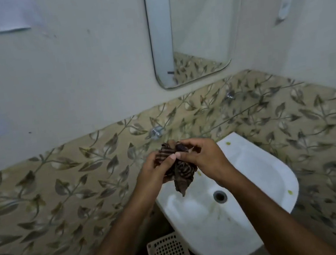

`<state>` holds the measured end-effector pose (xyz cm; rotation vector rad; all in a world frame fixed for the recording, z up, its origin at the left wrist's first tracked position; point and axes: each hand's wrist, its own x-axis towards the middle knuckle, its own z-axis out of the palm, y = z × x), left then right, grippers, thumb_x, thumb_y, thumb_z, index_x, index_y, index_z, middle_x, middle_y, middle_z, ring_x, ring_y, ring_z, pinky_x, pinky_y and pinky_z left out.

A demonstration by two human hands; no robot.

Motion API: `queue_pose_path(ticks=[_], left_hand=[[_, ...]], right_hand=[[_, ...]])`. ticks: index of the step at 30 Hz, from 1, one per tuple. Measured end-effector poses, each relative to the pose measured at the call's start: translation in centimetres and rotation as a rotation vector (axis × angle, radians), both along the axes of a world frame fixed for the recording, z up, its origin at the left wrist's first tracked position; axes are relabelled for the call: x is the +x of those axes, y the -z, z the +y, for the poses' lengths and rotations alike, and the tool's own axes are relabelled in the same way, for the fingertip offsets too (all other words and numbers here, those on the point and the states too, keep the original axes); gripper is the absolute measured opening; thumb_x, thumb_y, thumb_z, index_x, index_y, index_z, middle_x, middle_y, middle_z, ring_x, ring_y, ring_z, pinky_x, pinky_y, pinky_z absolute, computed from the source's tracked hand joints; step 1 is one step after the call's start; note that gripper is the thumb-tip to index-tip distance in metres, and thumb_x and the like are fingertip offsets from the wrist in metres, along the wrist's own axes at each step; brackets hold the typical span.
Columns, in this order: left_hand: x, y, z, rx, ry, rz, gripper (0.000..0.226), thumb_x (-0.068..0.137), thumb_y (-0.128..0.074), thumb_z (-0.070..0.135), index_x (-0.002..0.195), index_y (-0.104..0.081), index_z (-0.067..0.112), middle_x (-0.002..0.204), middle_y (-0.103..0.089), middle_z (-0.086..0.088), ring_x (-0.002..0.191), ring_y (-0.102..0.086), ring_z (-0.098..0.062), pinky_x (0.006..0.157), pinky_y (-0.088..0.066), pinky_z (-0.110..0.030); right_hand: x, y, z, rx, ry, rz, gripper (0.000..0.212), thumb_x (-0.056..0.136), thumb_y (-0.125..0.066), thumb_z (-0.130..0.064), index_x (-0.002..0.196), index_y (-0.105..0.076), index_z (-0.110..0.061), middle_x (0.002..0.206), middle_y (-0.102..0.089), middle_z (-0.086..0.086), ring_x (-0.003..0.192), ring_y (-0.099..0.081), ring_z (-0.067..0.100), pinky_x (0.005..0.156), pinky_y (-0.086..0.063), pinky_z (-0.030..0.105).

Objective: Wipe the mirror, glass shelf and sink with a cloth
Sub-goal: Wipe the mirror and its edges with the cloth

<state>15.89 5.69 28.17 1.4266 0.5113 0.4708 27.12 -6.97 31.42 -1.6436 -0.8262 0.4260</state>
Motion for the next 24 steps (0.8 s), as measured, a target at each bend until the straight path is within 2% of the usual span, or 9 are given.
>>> queue_pose_path(ticks=[2, 5, 7, 10, 14, 18, 19, 22, 24], left_hand=[[0.8, -2.7, -0.3, 0.048, 0.002, -0.042, 0.028, 0.092, -0.07, 0.025, 0.117, -0.063, 0.014, 0.109, -0.075, -0.008, 0.099, -0.074, -0.023, 0.082, -0.062, -0.042], [1.9, -6.4, -0.6, 0.104, -0.011, -0.092, 0.022, 0.091, -0.071, 0.017, 0.111, -0.064, 0.01, 0.101, -0.075, -0.009, 0.088, -0.075, -0.022, 0.07, -0.063, -0.041], [2.4, -8.4, -0.9, 0.114, -0.007, -0.12, 0.014, 0.09, -0.07, 0.011, 0.103, -0.065, 0.009, 0.092, -0.075, -0.008, 0.079, -0.075, -0.024, 0.065, -0.062, -0.041], [2.9, -10.5, -1.1, 0.115, -0.004, -0.149, 0.008, 0.091, -0.064, 0.006, 0.098, -0.066, 0.01, 0.089, -0.075, -0.01, 0.079, -0.074, -0.027, 0.067, -0.062, -0.044], [3.5, -12.6, -1.1, 0.033, 0.024, -0.193, 0.011, 0.093, -0.058, 0.005, 0.103, -0.063, 0.004, 0.096, -0.074, -0.015, 0.087, -0.072, -0.028, 0.075, -0.061, -0.048], [4.0, -14.4, -1.5, 0.088, 0.05, -0.185, 0.014, 0.092, -0.067, 0.015, 0.102, -0.066, 0.006, 0.093, -0.075, -0.014, 0.082, -0.073, -0.028, 0.063, -0.058, -0.037], [4.2, -14.7, -1.5, 0.112, 0.044, -0.18, 0.016, 0.091, -0.069, 0.02, 0.101, -0.067, 0.008, 0.093, -0.076, -0.012, 0.083, -0.074, -0.028, 0.064, -0.059, -0.038], [4.7, -15.7, -0.7, 0.271, -0.02, -0.142, 0.023, 0.089, -0.072, 0.036, 0.097, -0.07, 0.015, 0.092, -0.078, -0.003, 0.086, -0.075, -0.019, 0.079, -0.062, -0.043], [4.8, -16.6, 0.0, 0.395, -0.048, -0.117, 0.029, 0.088, -0.07, 0.044, 0.095, -0.068, 0.015, 0.09, -0.077, 0.0, 0.082, -0.074, -0.011, 0.077, -0.061, -0.033]], right_hand=[[0.9, -2.4, -1.0, 0.073, 0.011, 0.052, 0.026, 0.085, -0.076, -0.007, 0.111, -0.075, -0.01, 0.079, -0.076, -0.003, 0.071, -0.072, 0.012, 0.065, -0.058, 0.024], [2.2, -5.3, -2.1, 0.133, 0.065, 0.027, 0.015, 0.086, -0.074, -0.002, 0.098, -0.077, -0.011, 0.086, -0.078, 0.011, 0.08, -0.075, 0.024, 0.071, -0.062, 0.031], [3.0, -6.7, -2.6, 0.152, 0.109, -0.033, 0.014, 0.087, -0.072, -0.002, 0.092, -0.078, -0.013, 0.084, -0.078, 0.01, 0.078, -0.075, 0.02, 0.072, -0.062, 0.03], [4.0, -7.6, -3.1, 0.204, 0.205, -0.05, 0.016, 0.088, -0.072, -0.002, 0.084, -0.077, -0.016, 0.076, -0.076, 0.005, 0.069, -0.072, 0.012, 0.066, -0.058, 0.029], [4.9, -6.9, -3.1, 0.25, 0.275, 0.01, 0.01, 0.093, -0.067, -0.008, 0.086, -0.075, -0.006, 0.083, -0.076, 0.014, 0.079, -0.073, 0.031, 0.08, -0.059, 0.054], [5.0, -6.0, -2.2, 0.222, 0.27, 0.1, 0.021, 0.1, -0.057, -0.029, 0.099, -0.069, -0.013, 0.095, -0.077, 0.005, 0.092, -0.073, 0.025, 0.087, -0.055, 0.057], [4.9, -6.0, -1.9, 0.227, 0.268, 0.141, 0.022, 0.1, -0.056, -0.032, 0.101, -0.068, -0.014, 0.097, -0.076, 0.005, 0.094, -0.073, 0.025, 0.088, -0.055, 0.058], [4.4, -7.2, -1.2, 0.221, 0.246, 0.191, 0.03, 0.101, -0.052, -0.041, 0.103, -0.068, -0.016, 0.1, -0.076, 0.004, 0.097, -0.073, 0.025, 0.091, -0.056, 0.054], [3.9, -8.8, -1.4, 0.204, 0.192, 0.189, 0.037, 0.101, -0.047, -0.047, 0.101, -0.073, -0.021, 0.099, -0.078, -0.001, 0.096, -0.074, 0.018, 0.091, -0.057, 0.045]])
